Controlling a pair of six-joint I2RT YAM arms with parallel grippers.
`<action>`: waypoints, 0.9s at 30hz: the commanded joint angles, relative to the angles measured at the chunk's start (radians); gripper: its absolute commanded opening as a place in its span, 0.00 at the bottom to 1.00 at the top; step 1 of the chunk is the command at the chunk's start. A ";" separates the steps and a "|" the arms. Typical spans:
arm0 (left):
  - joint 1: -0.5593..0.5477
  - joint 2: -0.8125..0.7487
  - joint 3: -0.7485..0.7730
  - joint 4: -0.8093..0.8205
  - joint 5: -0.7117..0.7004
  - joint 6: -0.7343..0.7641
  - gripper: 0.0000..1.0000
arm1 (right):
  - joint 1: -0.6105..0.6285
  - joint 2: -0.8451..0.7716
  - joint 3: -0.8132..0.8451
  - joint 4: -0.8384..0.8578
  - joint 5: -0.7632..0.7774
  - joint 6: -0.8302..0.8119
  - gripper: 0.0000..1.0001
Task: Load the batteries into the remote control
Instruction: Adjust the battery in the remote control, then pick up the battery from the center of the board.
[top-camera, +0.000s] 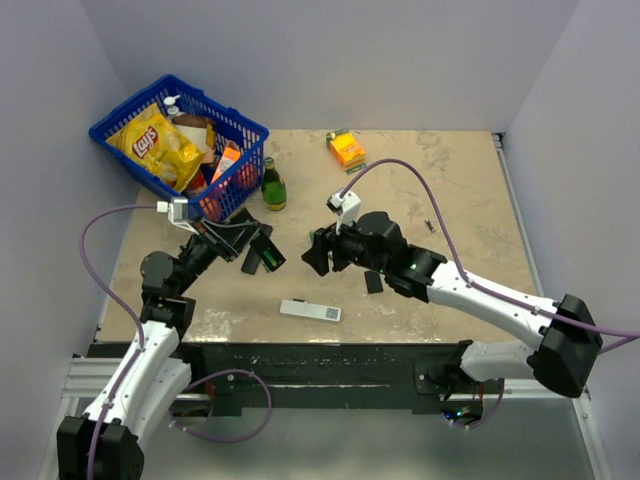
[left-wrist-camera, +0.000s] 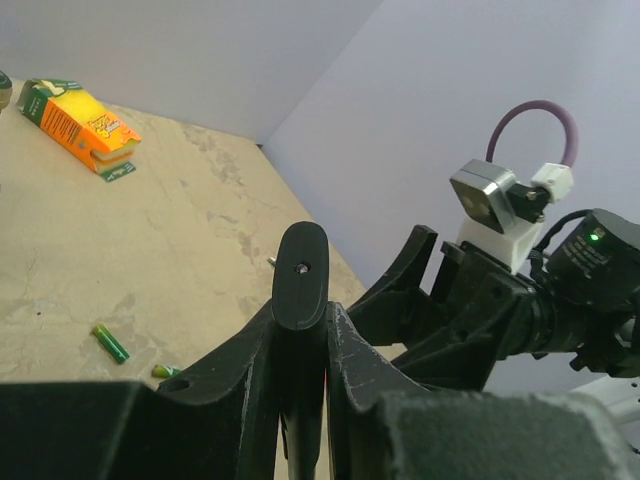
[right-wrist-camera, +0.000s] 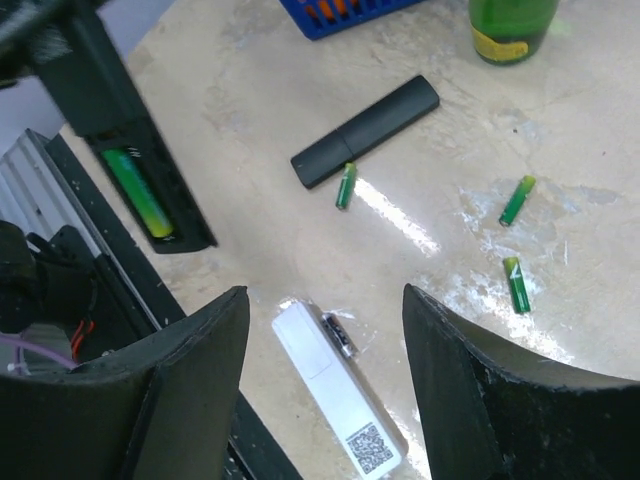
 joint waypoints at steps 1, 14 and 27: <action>-0.001 -0.012 0.077 -0.052 0.021 0.051 0.00 | -0.039 0.030 -0.021 0.027 -0.060 -0.014 0.65; 0.000 0.062 0.419 -0.718 -0.116 0.468 0.00 | -0.142 0.343 0.144 -0.261 0.149 -0.154 0.54; 0.023 0.040 0.362 -0.778 -0.229 0.596 0.00 | -0.162 0.530 0.302 -0.315 0.103 -0.215 0.47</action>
